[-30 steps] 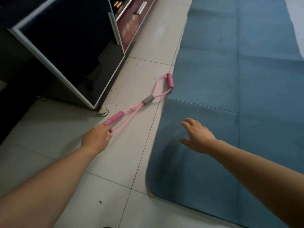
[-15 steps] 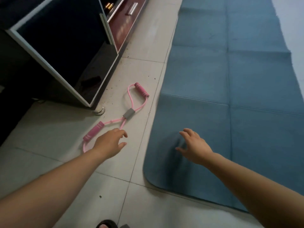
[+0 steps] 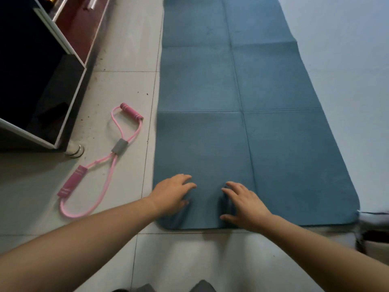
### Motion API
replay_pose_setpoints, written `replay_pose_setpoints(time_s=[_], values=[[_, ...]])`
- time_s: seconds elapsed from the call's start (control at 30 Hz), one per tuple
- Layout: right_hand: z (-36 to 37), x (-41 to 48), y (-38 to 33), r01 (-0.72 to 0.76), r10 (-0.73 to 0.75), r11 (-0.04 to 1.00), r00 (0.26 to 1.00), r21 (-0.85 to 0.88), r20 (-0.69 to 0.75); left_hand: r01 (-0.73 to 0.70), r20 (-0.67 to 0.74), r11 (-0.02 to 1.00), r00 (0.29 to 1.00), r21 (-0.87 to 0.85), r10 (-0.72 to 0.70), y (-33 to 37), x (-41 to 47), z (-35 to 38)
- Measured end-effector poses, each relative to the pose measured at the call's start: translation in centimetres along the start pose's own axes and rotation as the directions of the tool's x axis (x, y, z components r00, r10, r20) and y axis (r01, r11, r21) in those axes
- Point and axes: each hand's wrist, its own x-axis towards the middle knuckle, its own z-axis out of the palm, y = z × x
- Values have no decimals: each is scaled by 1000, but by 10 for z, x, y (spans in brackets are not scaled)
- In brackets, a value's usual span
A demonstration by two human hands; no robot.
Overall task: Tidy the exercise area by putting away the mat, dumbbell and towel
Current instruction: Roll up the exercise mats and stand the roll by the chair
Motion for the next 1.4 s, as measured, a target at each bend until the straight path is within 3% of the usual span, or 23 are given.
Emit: replay_pose_setpoints(time_s=[0.2,0.43,0.53,0.73,0.93,1.03,1.1,1.2,1.4], values=[[16,-16,9,63,-60,996,997,-66,52,12,158,998,987,68,-23,-3,-10,8],[2,-19,11,158,-158,987,987,-3,37,23,129,999,991,22,-26,-2,-6,-2],[-21,-26,16,222,-219,973,974,61,-53,11,36,995,999,-99,-7,3,-5,-21],[-108,-16,28,223,-196,968,959,117,-206,-83,-168,955,985,-284,35,21,4,-97],[-169,1,27,189,-128,962,950,198,-283,-30,-187,987,982,-157,0,29,8,-155],[-174,8,26,140,-59,957,952,254,-300,21,-215,981,975,-194,-63,22,17,-155],[-175,9,28,123,-60,971,956,206,-288,58,-211,970,971,-238,-110,17,23,-152],[-178,1,33,145,-140,989,950,-3,-280,112,-207,940,961,-323,-186,10,29,-145],[-166,-8,49,138,-240,943,913,-304,-330,157,-222,899,939,-409,-264,-8,41,-146]])
